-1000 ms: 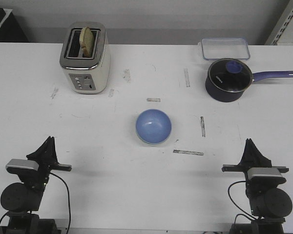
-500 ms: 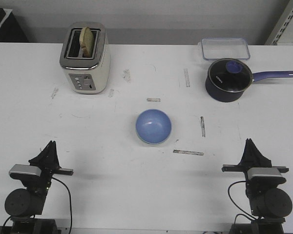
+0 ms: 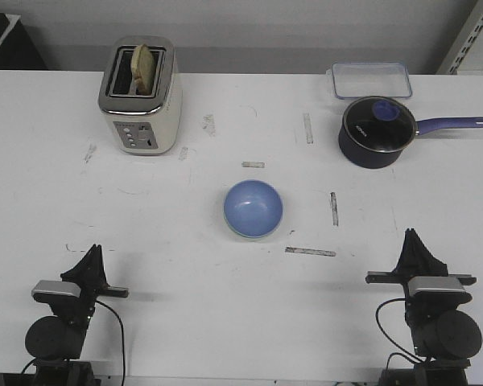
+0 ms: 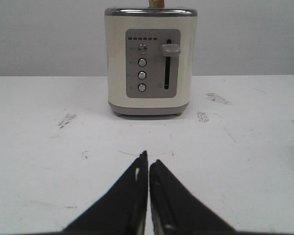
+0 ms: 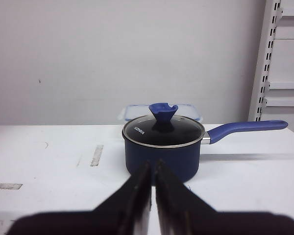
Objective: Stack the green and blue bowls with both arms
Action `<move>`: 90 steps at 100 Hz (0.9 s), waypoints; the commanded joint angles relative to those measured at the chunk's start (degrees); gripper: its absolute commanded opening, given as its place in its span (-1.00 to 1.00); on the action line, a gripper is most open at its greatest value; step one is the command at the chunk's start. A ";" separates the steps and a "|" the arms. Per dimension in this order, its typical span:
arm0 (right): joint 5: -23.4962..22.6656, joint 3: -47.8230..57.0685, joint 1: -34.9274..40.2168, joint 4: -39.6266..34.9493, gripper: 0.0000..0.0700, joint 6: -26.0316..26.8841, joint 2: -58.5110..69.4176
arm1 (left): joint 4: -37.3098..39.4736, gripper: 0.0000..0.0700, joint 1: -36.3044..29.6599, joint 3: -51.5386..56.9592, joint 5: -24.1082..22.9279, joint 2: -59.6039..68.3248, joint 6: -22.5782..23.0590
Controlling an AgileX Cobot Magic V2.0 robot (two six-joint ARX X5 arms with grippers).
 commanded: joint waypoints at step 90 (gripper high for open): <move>0.02 0.07 0.00 0.59 -0.99 -0.63 -0.02 | -0.11 -0.99 -0.07 -1.36 -2.12 -0.09 2.84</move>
